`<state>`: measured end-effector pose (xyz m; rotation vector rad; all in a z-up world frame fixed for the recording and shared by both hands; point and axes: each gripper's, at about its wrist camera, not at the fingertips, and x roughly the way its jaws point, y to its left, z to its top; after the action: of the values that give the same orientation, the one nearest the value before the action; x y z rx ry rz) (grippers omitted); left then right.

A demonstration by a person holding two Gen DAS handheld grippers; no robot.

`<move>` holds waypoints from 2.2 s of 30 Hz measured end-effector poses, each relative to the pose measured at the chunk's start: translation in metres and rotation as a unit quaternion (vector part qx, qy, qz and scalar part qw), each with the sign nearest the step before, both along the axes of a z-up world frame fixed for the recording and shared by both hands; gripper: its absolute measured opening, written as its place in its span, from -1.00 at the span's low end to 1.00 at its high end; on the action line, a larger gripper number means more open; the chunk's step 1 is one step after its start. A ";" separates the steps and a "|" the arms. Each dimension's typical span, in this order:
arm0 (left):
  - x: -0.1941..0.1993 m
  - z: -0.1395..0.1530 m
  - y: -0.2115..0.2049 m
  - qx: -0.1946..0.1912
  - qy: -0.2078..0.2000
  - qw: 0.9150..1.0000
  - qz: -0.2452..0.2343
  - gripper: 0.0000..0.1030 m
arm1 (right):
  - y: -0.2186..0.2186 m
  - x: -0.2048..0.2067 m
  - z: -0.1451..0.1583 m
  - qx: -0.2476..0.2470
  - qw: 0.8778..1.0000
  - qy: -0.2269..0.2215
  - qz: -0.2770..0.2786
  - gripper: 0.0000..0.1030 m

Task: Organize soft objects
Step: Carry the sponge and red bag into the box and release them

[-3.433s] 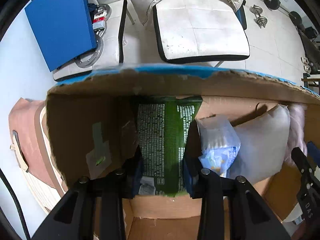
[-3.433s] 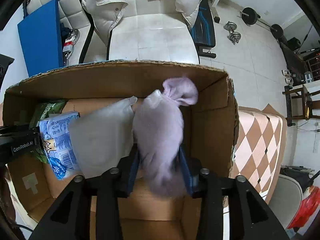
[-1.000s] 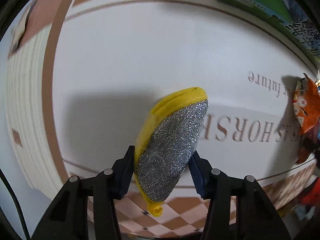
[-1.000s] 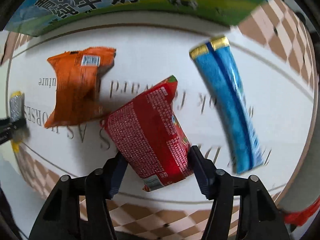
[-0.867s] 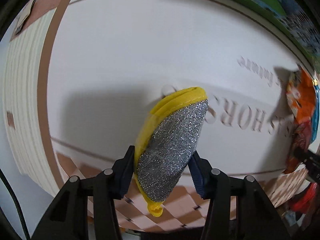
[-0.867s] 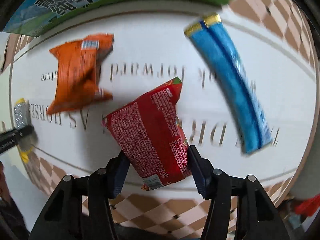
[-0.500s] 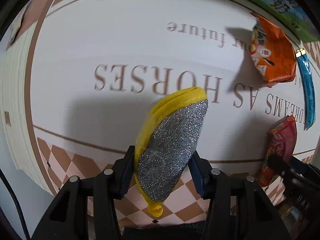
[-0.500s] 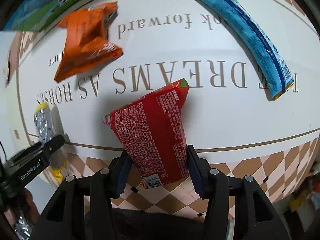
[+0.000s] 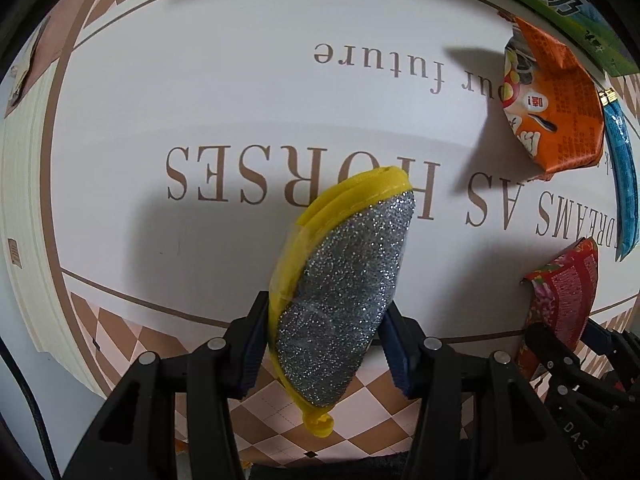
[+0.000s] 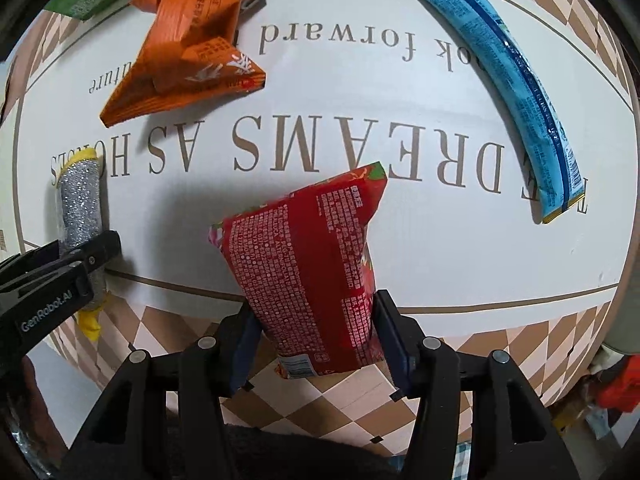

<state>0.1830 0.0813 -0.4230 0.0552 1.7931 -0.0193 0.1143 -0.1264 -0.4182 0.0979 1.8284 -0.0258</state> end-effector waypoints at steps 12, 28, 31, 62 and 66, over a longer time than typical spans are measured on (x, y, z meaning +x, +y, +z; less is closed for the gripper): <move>0.020 0.063 -0.019 -0.049 -0.035 0.998 -0.009 -0.15 | 0.028 0.004 0.009 0.013 0.999 -0.011 0.027 -0.08; 0.244 0.151 -0.027 -0.091 -0.042 0.995 0.022 -0.14 | 0.008 0.224 0.172 0.192 0.958 -0.191 -0.099 -0.08; 0.265 0.129 -0.028 -0.089 -0.010 0.995 0.030 -0.14 | 0.013 0.253 0.144 0.187 0.962 -0.170 -0.107 -0.08; 0.248 0.139 -0.015 -0.051 -0.039 0.998 0.003 0.92 | 0.045 0.295 0.104 0.070 0.989 -0.126 -0.020 0.96; 0.230 0.159 -0.019 -0.041 -0.080 0.996 -0.012 0.93 | 0.031 0.279 0.127 0.018 0.985 -0.173 -0.014 1.00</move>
<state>0.4132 0.0626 -0.2635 0.0184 1.6300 -0.1038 0.3932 -0.0957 -0.2916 0.1438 1.4805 0.0047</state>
